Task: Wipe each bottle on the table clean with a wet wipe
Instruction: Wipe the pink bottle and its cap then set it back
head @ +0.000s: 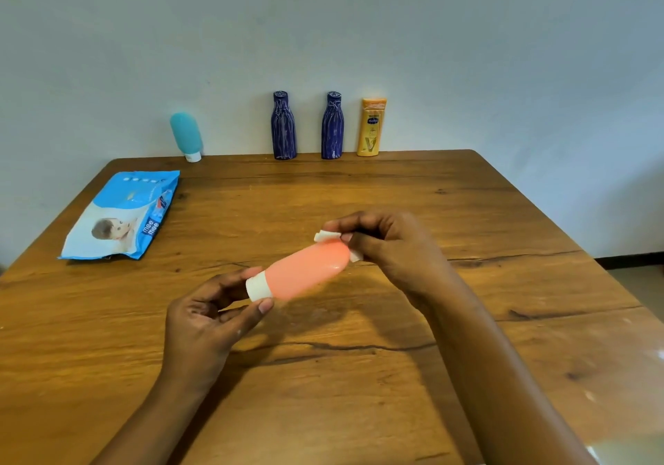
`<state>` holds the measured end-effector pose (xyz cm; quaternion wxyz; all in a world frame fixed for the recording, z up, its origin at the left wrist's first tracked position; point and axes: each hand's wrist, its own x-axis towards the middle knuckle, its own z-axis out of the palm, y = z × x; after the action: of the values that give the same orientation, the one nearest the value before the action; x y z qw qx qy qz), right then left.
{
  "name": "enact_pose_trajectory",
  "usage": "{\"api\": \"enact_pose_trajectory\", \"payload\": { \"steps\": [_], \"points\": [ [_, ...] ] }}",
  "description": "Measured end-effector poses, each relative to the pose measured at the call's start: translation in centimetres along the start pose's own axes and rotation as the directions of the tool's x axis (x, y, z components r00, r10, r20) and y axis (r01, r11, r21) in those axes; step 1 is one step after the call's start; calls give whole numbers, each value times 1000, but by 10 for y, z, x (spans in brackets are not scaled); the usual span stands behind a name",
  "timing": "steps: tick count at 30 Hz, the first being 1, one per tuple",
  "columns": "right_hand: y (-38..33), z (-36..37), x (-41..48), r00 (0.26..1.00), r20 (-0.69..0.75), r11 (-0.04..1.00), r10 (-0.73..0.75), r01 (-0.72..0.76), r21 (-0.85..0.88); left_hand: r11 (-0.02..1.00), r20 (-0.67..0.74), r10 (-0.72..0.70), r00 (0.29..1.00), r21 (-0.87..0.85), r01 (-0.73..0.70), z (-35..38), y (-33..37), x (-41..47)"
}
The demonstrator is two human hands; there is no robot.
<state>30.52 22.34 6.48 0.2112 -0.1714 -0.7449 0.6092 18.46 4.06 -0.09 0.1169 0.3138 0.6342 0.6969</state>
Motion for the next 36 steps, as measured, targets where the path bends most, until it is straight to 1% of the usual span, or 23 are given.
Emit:
{"api": "enact_pose_trajectory", "payload": {
  "steps": [3, 5, 7, 11, 14, 16, 18, 20, 21, 22, 23, 25, 27, 29, 31, 32, 33, 35, 36],
  "points": [
    [4, 2, -7, 997, -71, 1000, 4, -2, 22, 1000, -7, -2, 1000, 1, 2, 3, -1, 0],
    [10, 7, -14, 984, -170, 998, -57, 54, -19, 1000, -9, -4, 1000, -3, 4, 7, 0, -1],
    [16, 14, -22, 955, -265, 989, -134, 113, -94, 1000, -8, -4, 1000, 3, 4, 9, -2, -2],
    [27, 29, -32, 883, -418, 977, -213, 191, -94, 1000, -16, -8, 1000, 17, 8, 12, -6, -3],
    [31, 36, -38, 840, -480, 967, -254, 228, -113, 999, -30, -18, 999, 30, 19, 12, -7, -2],
    [33, 42, -42, 836, -473, 961, -277, 243, -133, 998, -51, -32, 998, 45, 34, 12, -6, -1],
    [36, 49, -45, 871, -403, 960, -280, 246, -136, 994, -63, -104, 993, 29, 106, 12, -5, 2],
    [36, 49, -48, 914, -348, 977, -209, 206, -47, 966, -40, -257, 966, -11, 256, 13, -6, 7],
    [37, 45, -48, 915, -363, 983, -173, 186, 1, 934, -24, -356, 934, -44, 355, 14, -7, 9],
    [37, 38, -47, 900, -406, 983, -161, 183, 17, 888, -5, -454, 891, -86, 452, 15, -6, 12],
    [37, 30, -46, 875, -454, 983, -167, 186, -3, 839, 14, -535, 845, -108, 533, 15, -6, 15],
    [40, 17, -40, 837, -507, 979, -205, 176, -105, 769, 53, -633, 772, -67, 635, 15, -4, 19],
    [46, 18, -32, 844, -468, 949, -262, 139, -282, 722, 78, -690, 720, -5, 692, 15, -3, 22],
    [57, 29, -23, 892, -350, 882, -285, 101, -459, 689, 82, -725, 684, 63, 722, 15, -2, 23],
    [65, 40, -14, 933, -214, 780, -291, 101, -618, 681, 64, -730, 680, 157, 716, 16, -1, 24],
    [66, 44, -11, 948, -157, 731, -277, 102, -675, 687, 39, -717, 696, 209, 696, 16, -2, 25],
    [66, 46, -7, 961, -116, 697, -251, 96, -711, 701, 1, -686, 728, 267, 661, 15, -3, 26],
    [65, 49, -3, 981, -66, 647, -184, 71, -759, 736, -67, -574, 816, 394, 550, 12, -6, 26],
    [65, 49, -1, 987, -51, 628, -155, 59, -776, 757, -73, -504, 861, 442, 480, 8, -7, 24]
  ]
}}
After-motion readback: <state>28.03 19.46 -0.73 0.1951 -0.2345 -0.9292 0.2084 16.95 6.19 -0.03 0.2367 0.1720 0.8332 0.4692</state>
